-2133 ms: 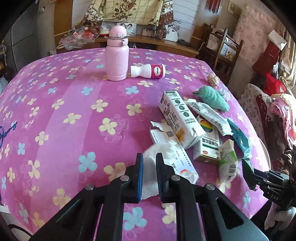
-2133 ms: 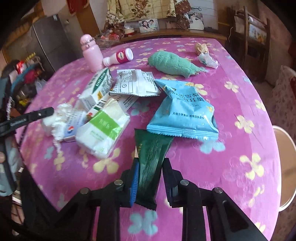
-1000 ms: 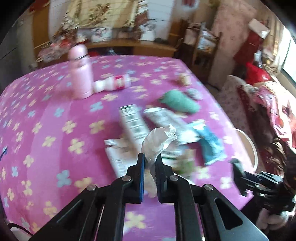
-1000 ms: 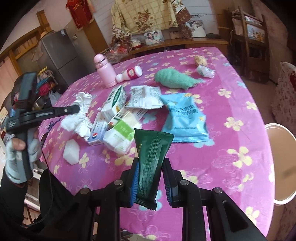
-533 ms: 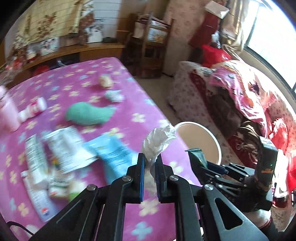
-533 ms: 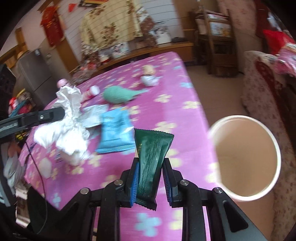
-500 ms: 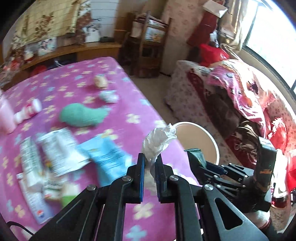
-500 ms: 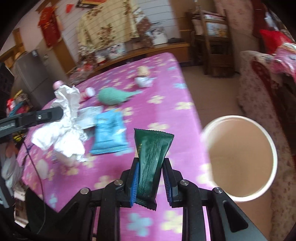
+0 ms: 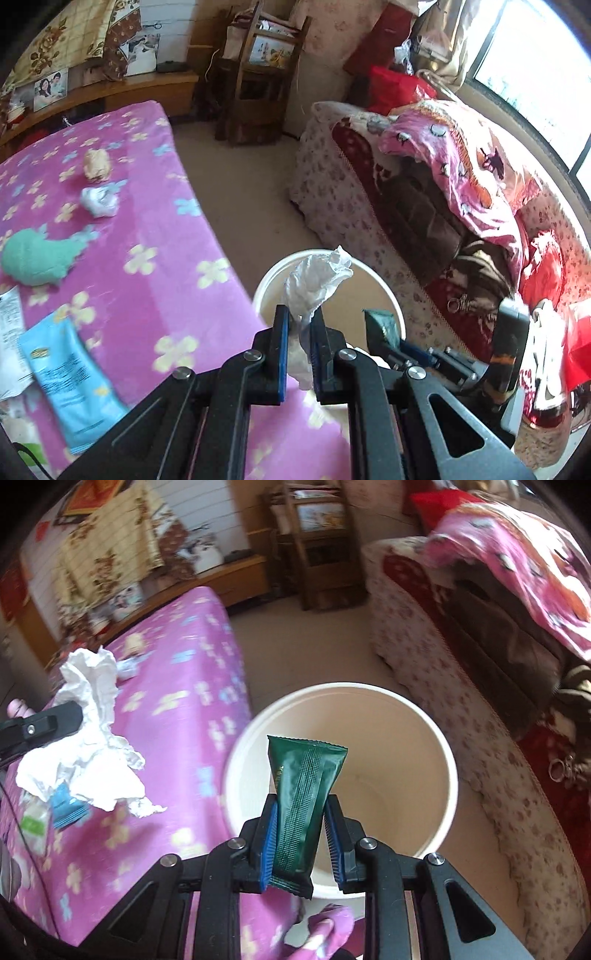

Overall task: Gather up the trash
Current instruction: 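Open the left tool over the bucket while the right tool releases the green tube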

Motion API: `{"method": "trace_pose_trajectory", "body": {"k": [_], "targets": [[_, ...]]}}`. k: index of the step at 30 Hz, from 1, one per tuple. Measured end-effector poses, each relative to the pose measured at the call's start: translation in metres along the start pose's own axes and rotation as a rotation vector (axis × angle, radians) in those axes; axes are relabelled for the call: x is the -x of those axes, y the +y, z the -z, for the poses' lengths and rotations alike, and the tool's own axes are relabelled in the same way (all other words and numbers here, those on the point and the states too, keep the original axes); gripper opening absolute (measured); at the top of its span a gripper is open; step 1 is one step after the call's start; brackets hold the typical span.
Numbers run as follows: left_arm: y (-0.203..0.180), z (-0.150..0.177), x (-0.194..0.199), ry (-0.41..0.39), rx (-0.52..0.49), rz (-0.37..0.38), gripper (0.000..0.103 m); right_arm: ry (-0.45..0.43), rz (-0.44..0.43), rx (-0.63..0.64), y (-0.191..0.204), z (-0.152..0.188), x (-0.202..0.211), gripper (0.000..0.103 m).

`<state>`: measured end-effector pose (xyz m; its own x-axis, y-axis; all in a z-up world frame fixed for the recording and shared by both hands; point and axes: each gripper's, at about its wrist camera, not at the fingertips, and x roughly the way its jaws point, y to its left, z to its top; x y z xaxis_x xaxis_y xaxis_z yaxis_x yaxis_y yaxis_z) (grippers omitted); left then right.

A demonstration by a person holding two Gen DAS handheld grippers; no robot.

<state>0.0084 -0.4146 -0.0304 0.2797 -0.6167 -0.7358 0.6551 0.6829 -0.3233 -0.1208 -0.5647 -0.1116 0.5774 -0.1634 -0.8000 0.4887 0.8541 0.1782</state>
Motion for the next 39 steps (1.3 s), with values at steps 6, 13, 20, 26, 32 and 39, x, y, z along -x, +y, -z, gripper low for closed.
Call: {"method": "trace_pose_trajectory", "body": {"k": [6,13,20,26,32,39], "targets": [[-0.004,-0.001,-0.017,-0.018,0.030,0.024,0.062,-0.010,0.012,-0.041,-0.016,-0.003,-0.007,0.031],[0.000,0.006,-0.021,-0.001,0.022,-0.006,0.062,-0.038,0.002,-0.090,-0.023,-0.001,-0.002,0.072],[0.006,0.011,-0.008,-0.019,0.010,-0.046,0.062,-0.037,0.000,-0.068,-0.016,-0.002,-0.002,0.072],[0.015,0.016,0.013,-0.046,0.005,-0.094,0.062,-0.050,0.027,-0.037,-0.007,-0.003,0.003,0.072],[0.033,0.025,0.042,-0.084,0.022,-0.138,0.062,-0.075,0.022,0.006,0.015,-0.003,0.019,0.072],[0.056,0.040,0.068,-0.106,0.048,-0.179,0.063,-0.101,0.004,0.042,0.044,-0.003,0.036,0.072]]}}
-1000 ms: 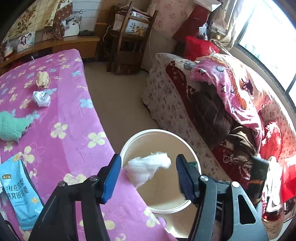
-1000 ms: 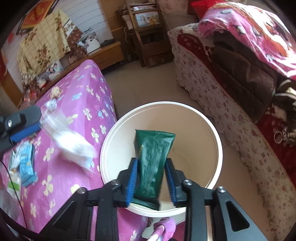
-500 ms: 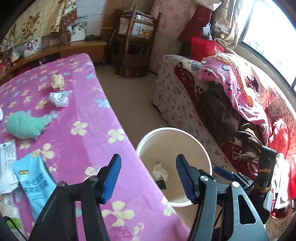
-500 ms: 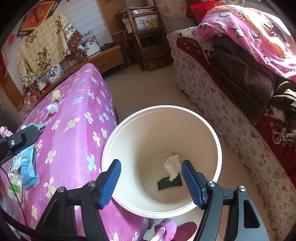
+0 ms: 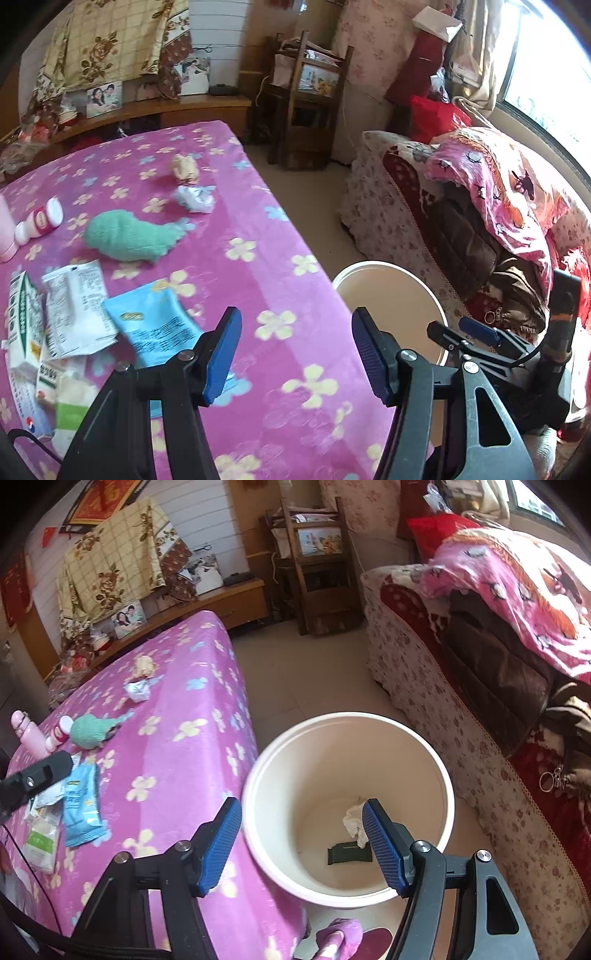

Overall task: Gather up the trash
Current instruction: 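Open the left tool over the bucket while the right tool releases the green tube, then move both tools back to the table and grasp the white sponge block with the left tool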

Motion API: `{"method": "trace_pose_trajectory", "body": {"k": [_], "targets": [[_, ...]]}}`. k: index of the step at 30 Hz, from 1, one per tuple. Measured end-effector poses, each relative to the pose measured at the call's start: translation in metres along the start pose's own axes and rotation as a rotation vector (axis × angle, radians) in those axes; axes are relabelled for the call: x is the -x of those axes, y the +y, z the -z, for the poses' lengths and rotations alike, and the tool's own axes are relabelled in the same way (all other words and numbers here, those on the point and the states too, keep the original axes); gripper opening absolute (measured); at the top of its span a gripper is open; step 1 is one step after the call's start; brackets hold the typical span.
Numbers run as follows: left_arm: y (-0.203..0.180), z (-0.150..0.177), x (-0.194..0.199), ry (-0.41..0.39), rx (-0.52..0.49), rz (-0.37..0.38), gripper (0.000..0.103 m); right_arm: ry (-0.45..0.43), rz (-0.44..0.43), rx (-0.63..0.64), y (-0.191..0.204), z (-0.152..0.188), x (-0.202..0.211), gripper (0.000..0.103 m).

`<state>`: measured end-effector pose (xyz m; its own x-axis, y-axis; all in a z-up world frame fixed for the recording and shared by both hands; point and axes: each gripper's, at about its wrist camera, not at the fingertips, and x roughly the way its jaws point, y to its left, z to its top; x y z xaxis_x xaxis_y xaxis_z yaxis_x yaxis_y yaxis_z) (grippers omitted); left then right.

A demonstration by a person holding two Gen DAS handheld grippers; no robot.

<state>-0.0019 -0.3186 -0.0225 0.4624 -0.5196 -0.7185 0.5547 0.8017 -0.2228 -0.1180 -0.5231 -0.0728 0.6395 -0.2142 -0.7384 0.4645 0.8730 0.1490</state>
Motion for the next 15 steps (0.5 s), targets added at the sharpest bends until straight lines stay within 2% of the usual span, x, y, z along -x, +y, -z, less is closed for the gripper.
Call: {"method": "trace_pose_trajectory", "body": {"k": [5,15], "targets": [[0.018,0.008,0.017,-0.016,0.027,-0.007,0.068,-0.016,-0.022,0.038,0.026,0.001,0.011,0.072],[0.054,0.024,0.047,-0.029,0.071,-0.036,0.069,-0.006,-0.086,0.099,0.075,0.009,0.020,0.072]]}}
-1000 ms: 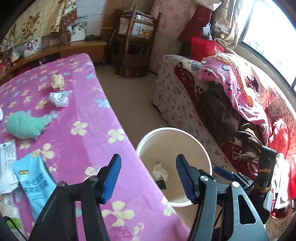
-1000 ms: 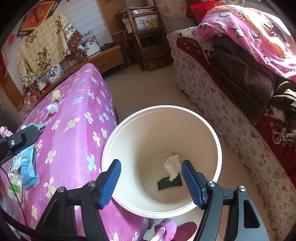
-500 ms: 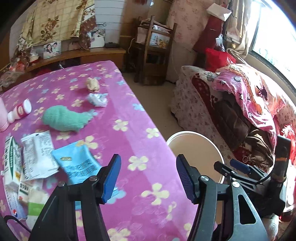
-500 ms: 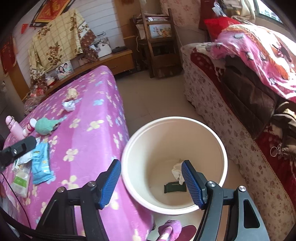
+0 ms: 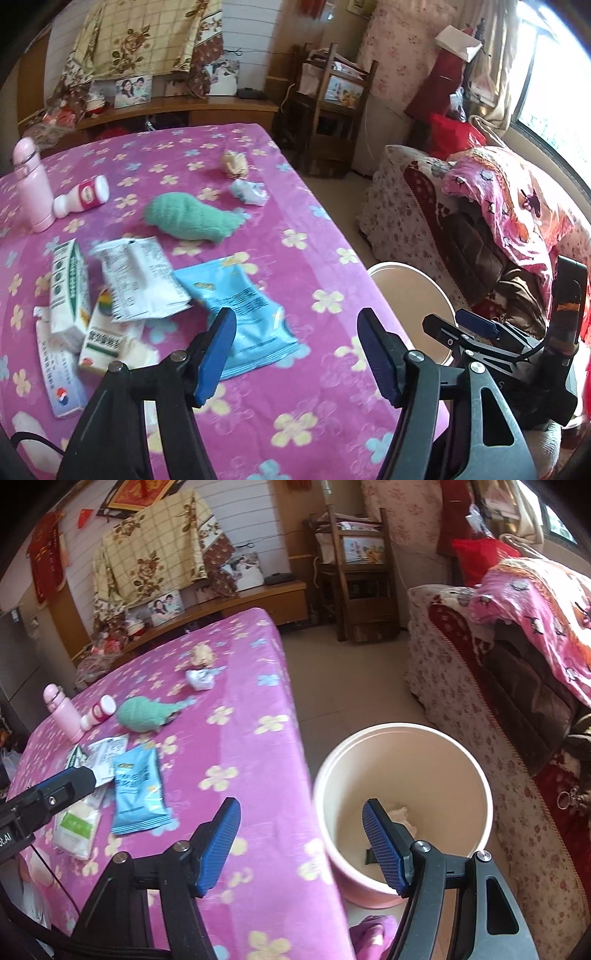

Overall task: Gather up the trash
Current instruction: 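Move both tools back to the table and grasp the white sponge block with the left tool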

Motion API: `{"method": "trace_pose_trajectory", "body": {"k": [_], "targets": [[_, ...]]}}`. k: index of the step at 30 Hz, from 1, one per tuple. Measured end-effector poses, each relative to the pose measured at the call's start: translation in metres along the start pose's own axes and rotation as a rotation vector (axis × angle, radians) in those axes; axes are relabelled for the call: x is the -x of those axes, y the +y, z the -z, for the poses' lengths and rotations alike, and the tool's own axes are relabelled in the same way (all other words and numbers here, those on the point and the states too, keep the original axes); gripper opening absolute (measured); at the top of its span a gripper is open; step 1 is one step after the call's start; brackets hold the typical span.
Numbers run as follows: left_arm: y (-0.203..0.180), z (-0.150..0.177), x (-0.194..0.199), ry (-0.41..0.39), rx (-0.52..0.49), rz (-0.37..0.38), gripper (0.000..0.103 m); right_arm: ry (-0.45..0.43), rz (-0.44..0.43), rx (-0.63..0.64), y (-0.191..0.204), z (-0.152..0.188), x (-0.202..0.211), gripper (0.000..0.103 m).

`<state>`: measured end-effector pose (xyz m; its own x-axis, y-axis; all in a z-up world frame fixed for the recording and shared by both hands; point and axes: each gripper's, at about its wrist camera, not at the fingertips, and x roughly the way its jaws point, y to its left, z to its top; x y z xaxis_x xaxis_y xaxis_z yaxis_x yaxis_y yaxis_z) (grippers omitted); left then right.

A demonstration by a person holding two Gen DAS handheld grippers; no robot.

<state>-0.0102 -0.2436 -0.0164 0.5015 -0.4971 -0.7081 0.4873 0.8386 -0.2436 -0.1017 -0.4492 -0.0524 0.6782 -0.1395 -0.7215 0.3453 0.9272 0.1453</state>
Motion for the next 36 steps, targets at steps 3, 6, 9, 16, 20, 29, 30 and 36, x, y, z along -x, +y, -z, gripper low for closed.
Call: {"method": "trace_pose_trajectory", "body": {"k": [3,6,9,16,20,29,30,36], "targets": [[0.013,0.006,0.008,0.006,0.015,-0.018,0.069,0.007,-0.023,0.031,0.017,0.003,0.000,0.072],[0.026,0.012,0.017,0.014,0.028,-0.033,0.069,0.021,-0.060,0.054,0.036,0.006,-0.001,0.072],[0.043,0.019,0.031,0.017,0.042,-0.048,0.069,0.033,-0.091,0.083,0.053,0.010,-0.002,0.072],[0.083,0.033,0.065,0.020,0.073,-0.085,0.073,0.081,-0.155,0.130,0.088,0.020,-0.012,0.072],[0.111,0.043,0.083,0.022,0.105,-0.127,0.074,0.110,-0.210,0.148,0.105,0.026,-0.017,0.072],[0.177,0.078,0.110,0.043,0.203,-0.251,0.075,0.158,-0.282,0.216,0.150,0.040,-0.026,0.072],[0.180,0.081,0.110,0.046,0.207,-0.261,0.075,0.162,-0.285,0.224,0.154,0.042,-0.027,0.072],[0.208,0.097,0.104,0.069,0.279,-0.288,0.075,0.179,-0.317,0.265,0.179,0.047,-0.029,0.072]]}}
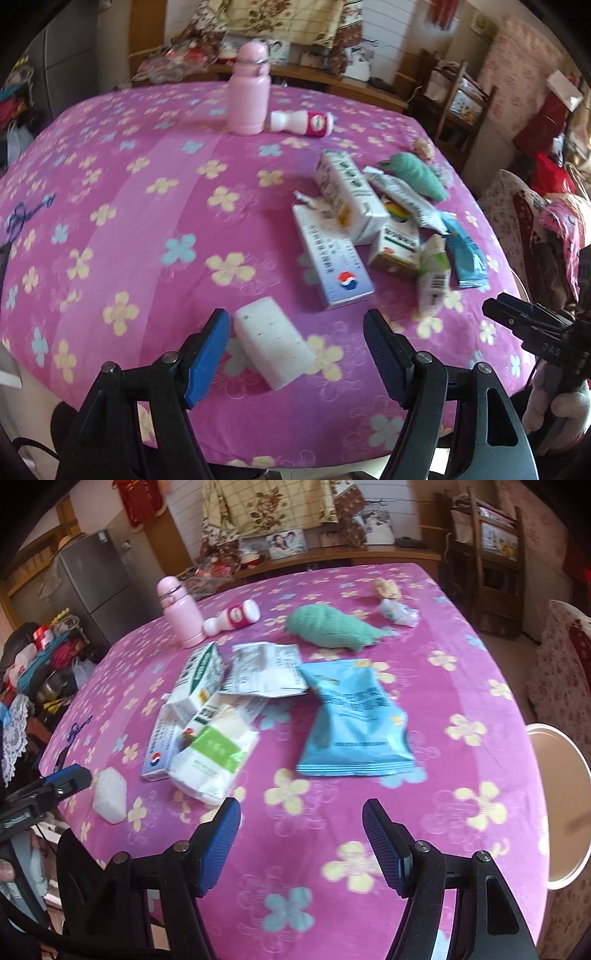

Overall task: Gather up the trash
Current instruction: 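Move both tools back to the table and grasp the white sponge block with the left tool, then grasp the white-green tissue pack with the right tool while the left tool holds the sponge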

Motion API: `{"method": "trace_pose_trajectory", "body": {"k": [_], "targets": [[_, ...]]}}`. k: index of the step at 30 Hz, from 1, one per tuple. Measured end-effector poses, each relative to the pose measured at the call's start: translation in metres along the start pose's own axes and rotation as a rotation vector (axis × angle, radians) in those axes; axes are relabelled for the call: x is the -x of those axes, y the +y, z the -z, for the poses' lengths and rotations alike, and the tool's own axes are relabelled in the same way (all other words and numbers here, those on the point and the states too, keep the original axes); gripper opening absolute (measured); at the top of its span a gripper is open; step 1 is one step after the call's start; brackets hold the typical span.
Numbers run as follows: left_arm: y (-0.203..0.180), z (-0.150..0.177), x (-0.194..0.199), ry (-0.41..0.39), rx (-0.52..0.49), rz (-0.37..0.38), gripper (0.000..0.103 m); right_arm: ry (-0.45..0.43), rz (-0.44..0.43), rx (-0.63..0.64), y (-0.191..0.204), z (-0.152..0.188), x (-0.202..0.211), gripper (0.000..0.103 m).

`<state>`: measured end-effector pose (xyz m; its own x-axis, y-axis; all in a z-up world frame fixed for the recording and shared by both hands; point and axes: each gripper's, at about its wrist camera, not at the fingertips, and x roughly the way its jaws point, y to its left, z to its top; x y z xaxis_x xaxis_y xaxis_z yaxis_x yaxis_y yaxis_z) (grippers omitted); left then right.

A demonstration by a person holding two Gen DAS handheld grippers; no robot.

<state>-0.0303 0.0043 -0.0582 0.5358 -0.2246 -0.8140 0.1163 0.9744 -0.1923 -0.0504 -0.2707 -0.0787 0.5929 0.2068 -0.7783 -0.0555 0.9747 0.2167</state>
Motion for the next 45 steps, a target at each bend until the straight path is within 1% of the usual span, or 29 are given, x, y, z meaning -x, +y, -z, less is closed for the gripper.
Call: {"method": "trace_pose_trajectory", "body": {"k": [4,11,15,18,21,23,24,25,26,27,30,32,35,38,41,45], "targets": [[0.002,0.000,-0.009,0.000,0.017,0.006,0.075,0.004,-0.017,0.014,0.015,-0.006,-0.009,0.072],[0.005,-0.003,-0.026,0.018,0.041,-0.016,0.075,0.023,-0.099,-0.018,0.037,-0.021,-0.028,0.072],[0.006,-0.002,-0.033,0.029,0.042,-0.013,0.075,0.050,-0.094,-0.017,0.048,-0.031,-0.042,0.072],[0.007,-0.001,-0.035,0.031,0.039,-0.013,0.075,0.081,-0.120,-0.044,0.051,-0.035,-0.057,0.072],[0.008,0.001,-0.037,0.033,0.028,-0.005,0.075,0.090,-0.128,-0.056,0.053,-0.037,-0.064,0.072],[0.008,0.003,-0.038,0.036,0.021,0.002,0.065,0.087,-0.128,-0.052,0.054,-0.036,-0.067,0.072],[0.008,0.003,-0.040,0.042,0.016,-0.005,0.054,0.084,-0.131,-0.043,0.054,-0.035,-0.069,0.071],[0.009,0.003,-0.040,0.041,0.012,-0.021,0.047,0.078,-0.129,-0.034,0.055,-0.035,-0.069,0.065],[0.011,0.004,-0.041,0.038,0.012,-0.028,0.044,0.069,-0.136,-0.016,0.055,-0.034,-0.069,0.049],[0.013,0.003,-0.041,0.038,0.015,-0.025,0.041,0.067,-0.152,-0.008,0.056,-0.033,-0.069,0.041],[0.017,0.002,-0.037,0.039,0.030,-0.007,0.032,0.062,-0.153,0.020,0.058,-0.029,-0.066,0.035],[0.018,0.002,-0.032,0.033,0.030,0.005,0.031,0.056,-0.165,0.027,0.057,-0.026,-0.060,0.027],[0.014,0.000,-0.022,0.008,0.015,0.017,0.029,0.039,-0.173,0.050,0.056,-0.023,-0.047,0.021],[0.009,-0.003,-0.012,-0.010,0.012,0.037,0.029,0.023,-0.183,0.056,0.053,-0.021,-0.032,0.018],[0.000,-0.007,-0.005,-0.024,-0.003,0.056,0.029,-0.001,-0.192,0.053,0.048,-0.018,-0.016,0.018],[-0.023,-0.011,0.003,-0.043,-0.044,0.093,0.029,-0.030,-0.209,0.030,0.038,-0.015,0.002,0.018]]}}
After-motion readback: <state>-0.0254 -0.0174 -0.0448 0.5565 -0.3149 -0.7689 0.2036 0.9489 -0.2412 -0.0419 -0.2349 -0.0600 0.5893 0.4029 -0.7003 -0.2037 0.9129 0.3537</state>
